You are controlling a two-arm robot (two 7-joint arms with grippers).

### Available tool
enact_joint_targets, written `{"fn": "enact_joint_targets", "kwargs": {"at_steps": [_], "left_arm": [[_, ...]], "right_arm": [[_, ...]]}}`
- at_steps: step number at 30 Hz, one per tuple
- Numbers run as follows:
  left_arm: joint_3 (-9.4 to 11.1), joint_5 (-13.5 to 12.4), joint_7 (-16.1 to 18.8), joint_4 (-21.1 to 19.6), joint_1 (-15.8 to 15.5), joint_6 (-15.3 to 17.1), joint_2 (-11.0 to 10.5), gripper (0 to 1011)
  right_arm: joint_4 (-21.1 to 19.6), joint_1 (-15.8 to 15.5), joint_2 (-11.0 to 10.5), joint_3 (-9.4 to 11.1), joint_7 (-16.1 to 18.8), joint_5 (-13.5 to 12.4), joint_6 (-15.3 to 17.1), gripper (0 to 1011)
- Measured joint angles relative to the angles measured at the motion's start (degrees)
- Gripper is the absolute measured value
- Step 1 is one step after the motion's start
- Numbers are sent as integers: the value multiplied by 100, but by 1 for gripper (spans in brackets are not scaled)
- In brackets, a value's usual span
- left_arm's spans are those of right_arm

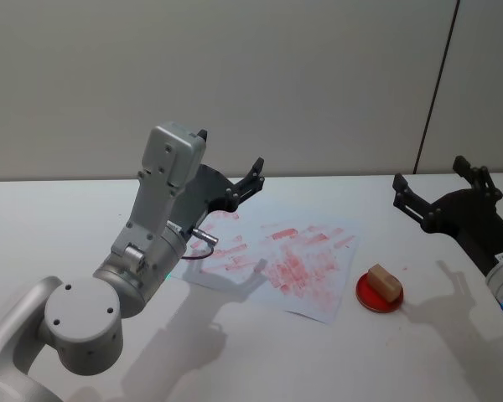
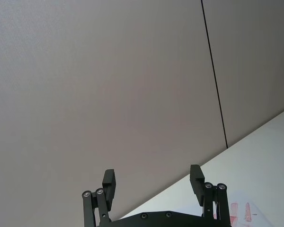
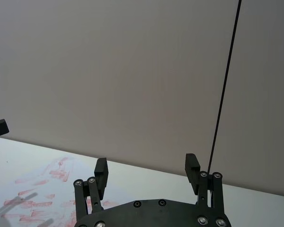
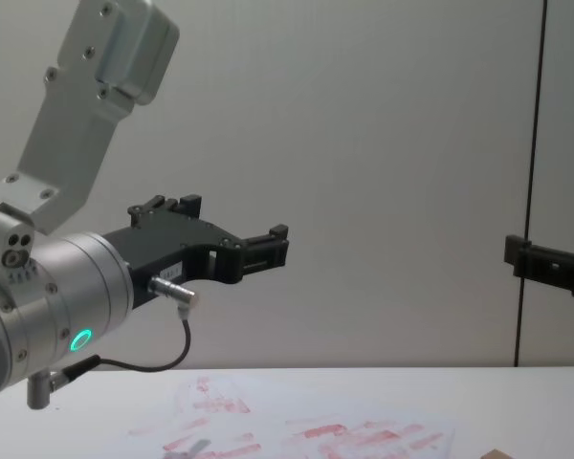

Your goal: Use the one hand to pick up the stamp and affix it onto the A4 paper.

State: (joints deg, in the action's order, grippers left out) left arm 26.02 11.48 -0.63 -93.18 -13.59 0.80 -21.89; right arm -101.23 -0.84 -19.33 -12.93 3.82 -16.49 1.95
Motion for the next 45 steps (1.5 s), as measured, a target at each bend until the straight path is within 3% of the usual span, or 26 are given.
{"fn": "enact_joint_targets", "kwargs": {"at_steps": [20,27,32,45], "left_arm": [[0,0,0,0,0,0,0,1001],[0,0,0,0,0,0,0,1002],[0,0,0,0,0,0,0,1001],[0,0,0,0,0,0,0,1001]], "right_arm": [[4,2,0,-1,4,3,0,1001],[74,71,-25,36,162,-38,49,1001],[139,133,-86,92,365,-117,188,1001],[194,42,-460,305,874,-376,908,1001]]}}
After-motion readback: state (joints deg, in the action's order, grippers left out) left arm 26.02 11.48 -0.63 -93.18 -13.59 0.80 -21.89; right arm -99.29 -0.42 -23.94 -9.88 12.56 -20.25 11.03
